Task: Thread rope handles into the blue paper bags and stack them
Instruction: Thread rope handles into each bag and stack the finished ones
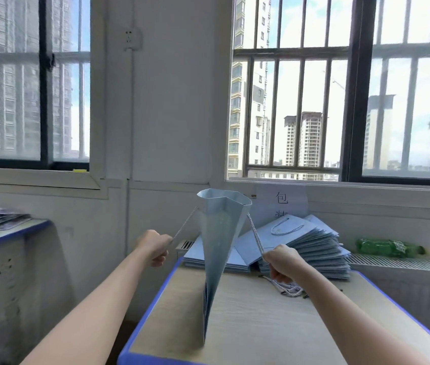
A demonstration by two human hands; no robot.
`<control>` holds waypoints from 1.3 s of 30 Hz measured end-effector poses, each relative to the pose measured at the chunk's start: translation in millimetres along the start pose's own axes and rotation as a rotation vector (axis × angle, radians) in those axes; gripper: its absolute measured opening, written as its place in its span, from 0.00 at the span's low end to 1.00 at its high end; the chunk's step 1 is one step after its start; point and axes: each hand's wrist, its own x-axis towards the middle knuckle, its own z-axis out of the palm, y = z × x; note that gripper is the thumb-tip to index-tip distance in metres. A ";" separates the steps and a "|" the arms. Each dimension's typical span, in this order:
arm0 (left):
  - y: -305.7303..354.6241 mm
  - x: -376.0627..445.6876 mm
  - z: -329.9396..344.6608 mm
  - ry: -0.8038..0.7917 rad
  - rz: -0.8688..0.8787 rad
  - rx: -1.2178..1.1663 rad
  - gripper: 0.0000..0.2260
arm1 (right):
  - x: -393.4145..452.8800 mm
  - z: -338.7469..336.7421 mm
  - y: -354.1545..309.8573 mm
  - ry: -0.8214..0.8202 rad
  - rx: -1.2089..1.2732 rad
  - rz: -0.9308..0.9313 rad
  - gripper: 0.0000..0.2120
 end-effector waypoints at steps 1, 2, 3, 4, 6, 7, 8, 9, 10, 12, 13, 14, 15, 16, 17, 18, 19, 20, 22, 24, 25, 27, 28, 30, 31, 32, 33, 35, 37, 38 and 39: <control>-0.9 -0.7 0.0 -0.012 -0.012 -0.007 0.11 | 0.8 3.2 0.1 -0.005 0.010 0.006 0.19; -1.7 -1.4 0.4 -0.030 -0.027 -0.016 0.12 | 1.6 6.3 0.9 -0.011 0.024 0.008 0.19; -2.5 -2.8 1.2 -0.048 -0.041 -0.029 0.12 | 0.9 9.3 0.9 -0.019 0.035 0.012 0.18; -3.2 -4.8 2.2 -0.066 -0.054 -0.041 0.13 | -1.0 12.2 0.3 -0.034 0.036 0.015 0.17; -2.6 -10.3 4.4 -0.103 -0.068 -0.052 0.14 | -5.6 15.3 -2.1 -0.077 0.022 -0.001 0.14; -0.6 -13.3 6.5 -0.129 -0.071 -0.055 0.14 | -5.7 15.1 -3.6 -0.089 0.020 -0.008 0.14; 2.3 -15.8 8.5 -0.152 -0.068 -0.060 0.14 | -5.1 13.7 -5.8 -0.095 0.025 -0.017 0.15; 6.2 -17.9 10.6 -0.165 -0.055 -0.062 0.14 | -4.1 10.9 -9.4 -0.091 0.033 -0.032 0.16; 10.6 -18.8 12.6 -0.157 -0.019 -0.059 0.13 | -1.3 7.0 -13.1 -0.070 0.022 -0.071 0.15; 20.9 -22.7 17.0 -0.097 0.133 -0.050 0.09 | 2.2 -3.2 -20.4 0.052 -0.013 -0.212 0.10; 26.0 -26.8 19.2 -0.074 0.227 -0.079 0.08 | -0.1 -9.0 -24.1 0.112 0.067 -0.293 0.10; 31.0 -33.2 21.0 -0.082 0.314 -0.128 0.07 | -2.5 -14.2 -28.4 0.120 0.216 -0.364 0.10; 35.7 -41.0 23.0 -0.123 0.388 -0.178 0.06 | -7.2 -19.6 -33.2 0.069 0.396 -0.430 0.12; 39.5 -49.0 25.7 -0.197 0.444 -0.218 0.05 | -12.8 -23.8 -38.5 -0.020 0.553 -0.485 0.15; 43.3 -56.5 29.6 -0.291 0.483 -0.234 0.05 | -18.6 -26.6 -42.8 -0.096 0.634 -0.510 0.20; 46.0 -62.3 34.0 -0.384 0.514 -0.225 0.05 | -23.5 -27.2 -46.3 -0.145 0.626 -0.525 0.27; 48.4 -67.0 39.1 -0.459 0.539 -0.201 0.07 | -27.1 -26.6 -49.3 -0.158 0.562 -0.525 0.32; 50.2 -70.2 43.8 -0.503 0.558 -0.172 0.08 | -29.3 -24.7 -51.1 -0.144 0.470 -0.521 0.33; 53.7 -73.9 49.8 -0.514 0.593 -0.122 0.11 | -28.2 -22.5 -51.4 -0.048 0.325 -0.519 0.20; 55.5 -74.3 50.3 -0.450 0.627 -0.083 0.11 | -26.7 -26.1 -51.1 0.044 0.440 -0.451 0.05; 54.4 -72.9 49.0 -0.402 0.638 -0.073 0.11 | -25.4 -30.0 -48.5 0.075 0.514 -0.420 0.05; 49.2 -68.1 45.1 -0.310 0.641 -0.055 0.11 | -16.4 -36.0 -37.5 0.119 0.612 -0.377 0.07; 44.9 -65.5 43.7 -0.271 0.636 -0.039 0.11 | -10.2 -36.4 -29.7 0.136 0.624 -0.351 0.06; 30.0 -58.5 44.7 -0.220 0.614 0.018 0.09 | 1.6 -28.6 -8.7 0.131 0.628 -0.279 0.04; 19.3 -54.2 48.4 -0.210 0.597 0.071 0.08 | 7.8 -21.1 4.0 0.114 0.636 -0.236 0.04; 7.0 -50.6 54.5 -0.215 0.576 0.148 0.07 | 14.6 -12.1 19.2 0.098 0.636 -0.179 0.05; -7.0 -46.9 62.7 -0.233 0.549 0.235 0.06 | 20.1 -2.2 35.0 0.073 0.619 -0.123 0.05; -34.2 -39.1 82.6 -0.290 0.504 0.391 0.08 | 30.8 16.8 67.1 0.031 0.547 -0.011 0.08; -52.5 -30.7 100.3 -0.317 0.484 0.498 0.09 | 45.8 32.4 93.4 0.009 0.363 0.059 0.10; -56.8 -26.1 107.4 -0.310 0.480 0.525 0.09 | 53.3 36.6 101.4 -0.007 0.184 0.070 0.11; -58.7 -20.5 113.3 -0.295 0.477 0.543 0.09 | 58.1 38.2 103.4 -0.028 -0.050 0.071 0.12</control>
